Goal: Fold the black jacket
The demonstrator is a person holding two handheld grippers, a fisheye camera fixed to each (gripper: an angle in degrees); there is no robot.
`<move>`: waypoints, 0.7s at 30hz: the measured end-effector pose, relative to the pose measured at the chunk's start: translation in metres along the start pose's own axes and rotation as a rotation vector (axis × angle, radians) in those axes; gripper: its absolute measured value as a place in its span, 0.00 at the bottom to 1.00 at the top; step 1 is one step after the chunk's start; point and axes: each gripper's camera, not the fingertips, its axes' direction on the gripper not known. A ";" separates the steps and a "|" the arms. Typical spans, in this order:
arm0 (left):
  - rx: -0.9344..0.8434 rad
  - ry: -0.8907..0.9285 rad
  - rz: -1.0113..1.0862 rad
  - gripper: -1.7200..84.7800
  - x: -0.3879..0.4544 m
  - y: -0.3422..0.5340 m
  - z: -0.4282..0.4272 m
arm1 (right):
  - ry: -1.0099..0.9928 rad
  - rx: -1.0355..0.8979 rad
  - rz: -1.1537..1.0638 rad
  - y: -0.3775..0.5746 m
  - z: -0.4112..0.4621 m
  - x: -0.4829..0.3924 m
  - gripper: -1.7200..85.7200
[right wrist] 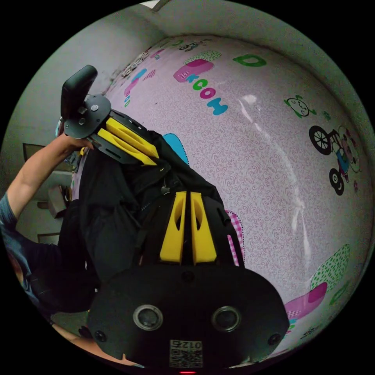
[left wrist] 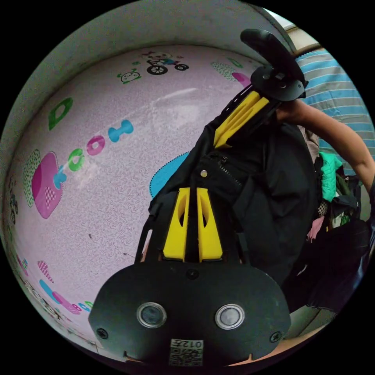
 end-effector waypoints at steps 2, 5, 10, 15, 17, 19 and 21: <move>0.014 -0.003 -0.019 0.06 0.000 0.000 -0.007 | 0.061 0.034 0.015 0.003 -0.012 -0.001 0.07; 0.086 -0.062 -0.065 0.07 -0.002 0.010 -0.036 | 0.071 0.122 0.024 0.018 -0.044 0.001 0.09; 0.200 -0.077 -0.065 0.09 -0.005 0.045 -0.104 | 0.002 0.107 -0.025 0.068 -0.089 0.006 0.09; 0.019 -0.122 0.021 0.12 0.005 0.086 -0.104 | 0.054 0.033 -0.003 0.120 -0.097 0.023 0.11; -0.018 -0.152 0.033 0.13 0.009 0.091 -0.095 | 0.055 0.045 -0.015 0.126 -0.095 0.027 0.12; -0.029 -0.167 0.037 0.13 0.011 0.087 -0.086 | 0.074 0.001 -0.040 0.124 -0.085 0.028 0.13; -0.075 -0.176 0.051 0.13 0.011 0.079 -0.074 | 0.077 -0.079 -0.054 0.122 -0.071 0.030 0.14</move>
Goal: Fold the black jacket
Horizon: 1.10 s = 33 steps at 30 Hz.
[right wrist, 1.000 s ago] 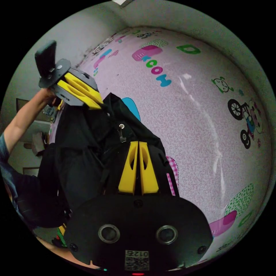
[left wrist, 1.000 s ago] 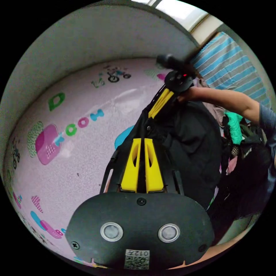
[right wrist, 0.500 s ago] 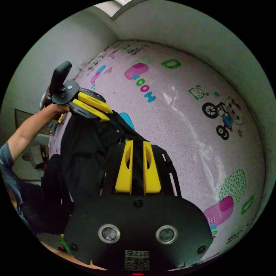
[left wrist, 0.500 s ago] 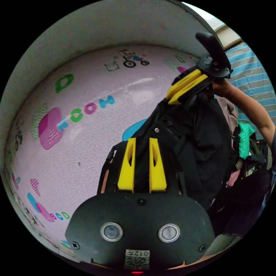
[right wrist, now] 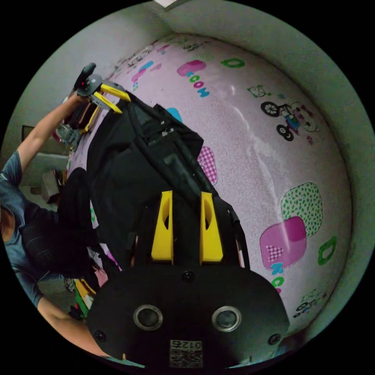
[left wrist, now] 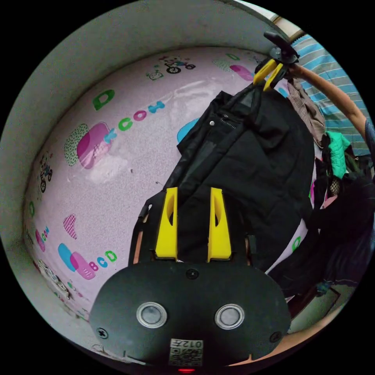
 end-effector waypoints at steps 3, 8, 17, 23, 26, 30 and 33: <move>-0.072 -0.006 0.024 0.11 0.002 -0.011 0.016 | -0.002 -0.059 0.000 0.002 0.016 0.003 0.12; -0.065 -0.102 0.066 0.04 0.010 -0.012 0.008 | 0.044 -0.003 -0.015 0.029 0.011 0.004 0.02; 0.262 0.035 -0.105 0.02 -0.047 0.050 -0.051 | -0.073 0.239 0.131 0.092 -0.014 0.051 0.01; 0.114 -0.062 -0.204 0.02 -0.052 0.027 0.026 | 0.094 0.130 0.195 0.083 0.043 0.057 0.01; 0.088 -0.101 -0.238 0.02 -0.051 0.020 0.050 | 0.110 0.155 0.241 0.091 0.052 0.065 0.01; 0.073 -0.081 -0.299 0.02 -0.053 0.020 0.074 | 0.136 0.139 0.273 0.099 0.066 0.069 0.02; 0.118 -0.110 -0.366 0.03 -0.056 0.032 0.069 | 0.131 0.165 0.315 0.111 0.069 0.073 0.06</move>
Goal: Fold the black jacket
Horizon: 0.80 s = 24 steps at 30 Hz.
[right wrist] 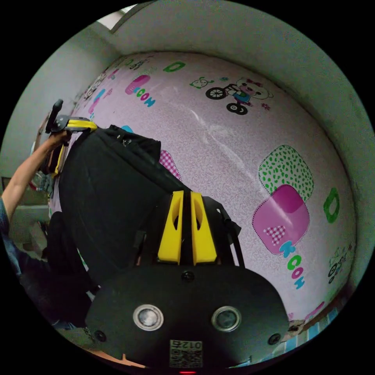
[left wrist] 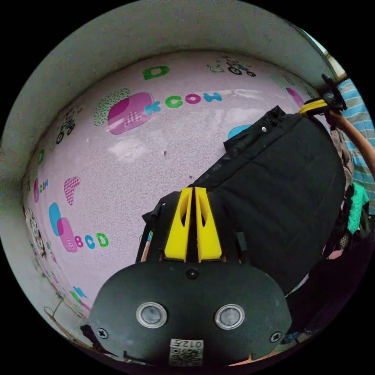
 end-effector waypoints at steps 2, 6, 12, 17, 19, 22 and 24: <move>0.054 -0.013 -0.047 0.03 -0.010 0.012 -0.013 | -0.049 0.077 0.071 0.017 -0.014 0.016 0.10; 0.212 -0.005 -0.199 0.05 -0.038 0.058 -0.059 | -0.210 0.235 0.252 0.064 -0.041 0.054 0.12; 0.159 0.161 -0.387 0.11 -0.058 0.126 -0.039 | -0.305 0.181 0.508 0.130 -0.012 0.108 0.16; 0.097 0.385 -0.593 0.12 -0.094 0.152 0.026 | -0.442 0.165 0.636 0.147 0.033 0.131 0.12; 0.120 0.448 -0.622 0.10 -0.105 0.149 0.043 | -0.449 0.198 0.609 0.149 0.036 0.131 0.08; 0.139 0.384 -0.568 0.07 -0.106 0.136 0.045 | -0.402 0.196 0.597 0.154 0.042 0.135 0.03; 0.104 0.309 -0.513 0.06 -0.105 0.120 0.051 | -0.364 0.197 0.589 0.157 0.046 0.137 0.02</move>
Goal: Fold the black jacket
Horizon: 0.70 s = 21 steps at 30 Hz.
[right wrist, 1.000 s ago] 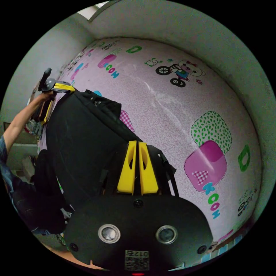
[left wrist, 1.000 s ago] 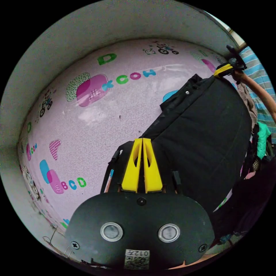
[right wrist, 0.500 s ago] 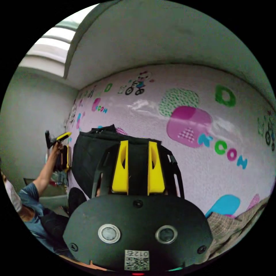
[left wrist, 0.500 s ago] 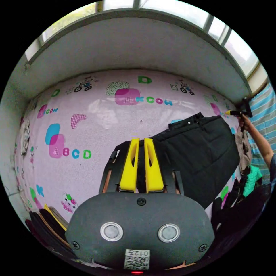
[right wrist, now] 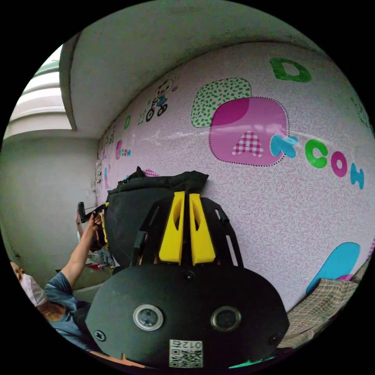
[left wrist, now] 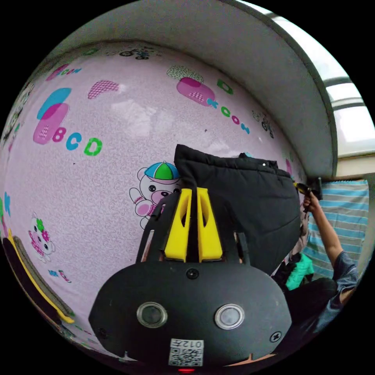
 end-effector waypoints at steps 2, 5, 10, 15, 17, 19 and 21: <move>-0.008 -0.046 0.032 0.05 0.002 -0.006 0.009 | 0.074 -0.006 -0.030 0.002 0.009 0.004 0.01; -0.002 -0.080 0.038 0.05 -0.002 -0.012 0.020 | 0.128 -0.003 -0.046 0.006 0.019 0.012 0.02; 0.038 -0.064 0.036 0.08 -0.016 -0.007 0.002 | 0.129 0.034 -0.102 0.021 0.010 0.019 0.07; 0.007 0.035 0.115 0.12 -0.045 0.062 -0.047 | -0.033 -0.014 -0.184 0.077 -0.021 0.037 0.12; -0.024 0.057 0.126 0.12 -0.053 0.095 -0.051 | -0.064 -0.078 -0.192 0.115 -0.026 0.050 0.13; -0.075 0.108 0.120 0.13 -0.060 0.132 -0.043 | -0.069 -0.111 -0.182 0.141 -0.026 0.062 0.14; -0.108 0.124 0.122 0.13 -0.062 0.151 -0.032 | -0.066 -0.152 -0.173 0.164 -0.023 0.073 0.15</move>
